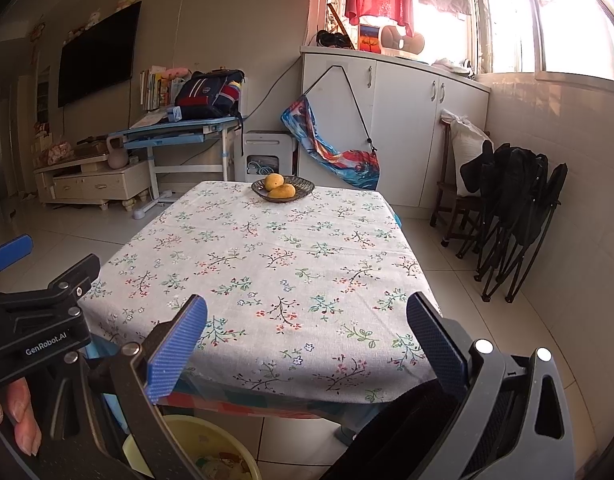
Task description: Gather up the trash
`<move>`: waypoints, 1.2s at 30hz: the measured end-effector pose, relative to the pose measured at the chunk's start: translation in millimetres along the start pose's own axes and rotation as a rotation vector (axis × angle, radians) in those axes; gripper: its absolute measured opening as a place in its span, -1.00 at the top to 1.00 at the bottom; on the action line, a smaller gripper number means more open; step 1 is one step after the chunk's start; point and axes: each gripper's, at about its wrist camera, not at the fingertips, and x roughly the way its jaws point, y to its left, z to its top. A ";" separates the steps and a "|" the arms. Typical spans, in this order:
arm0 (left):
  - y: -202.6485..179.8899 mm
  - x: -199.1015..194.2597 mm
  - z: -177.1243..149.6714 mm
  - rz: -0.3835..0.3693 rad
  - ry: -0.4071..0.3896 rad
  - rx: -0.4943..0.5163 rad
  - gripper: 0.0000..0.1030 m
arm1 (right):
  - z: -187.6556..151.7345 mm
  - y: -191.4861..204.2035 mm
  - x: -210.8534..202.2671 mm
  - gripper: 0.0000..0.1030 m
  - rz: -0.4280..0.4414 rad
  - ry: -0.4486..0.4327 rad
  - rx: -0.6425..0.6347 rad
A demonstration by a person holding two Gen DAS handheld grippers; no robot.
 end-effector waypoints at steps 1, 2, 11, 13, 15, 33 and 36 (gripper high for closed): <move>0.8 0.0 0.1 -0.001 0.000 -0.001 -0.86 | 0.1 0.2 0.2 -0.86 0.000 0.001 -0.001; 1.6 -0.5 0.3 -0.002 -0.001 -0.001 -0.86 | 0.4 0.1 0.6 -0.86 0.001 0.001 -0.002; 3.0 -0.5 0.4 -0.006 -0.009 0.005 -0.86 | -0.1 0.8 0.5 -0.86 0.002 0.001 -0.006; 3.6 -0.6 0.6 -0.007 -0.011 0.005 -0.86 | 0.9 1.6 1.1 -0.86 0.002 0.001 -0.008; 2.6 -1.6 -0.1 -0.005 -0.014 0.008 -0.86 | 1.0 1.5 1.3 -0.86 0.003 0.001 -0.009; 3.6 -3.6 -4.3 -0.015 -0.027 0.036 -0.86 | -0.7 2.0 5.1 -0.86 0.015 0.013 -0.019; 1.5 -4.9 -4.6 -0.034 -0.028 0.043 -0.86 | 0.7 1.9 6.5 -0.86 0.021 0.019 -0.016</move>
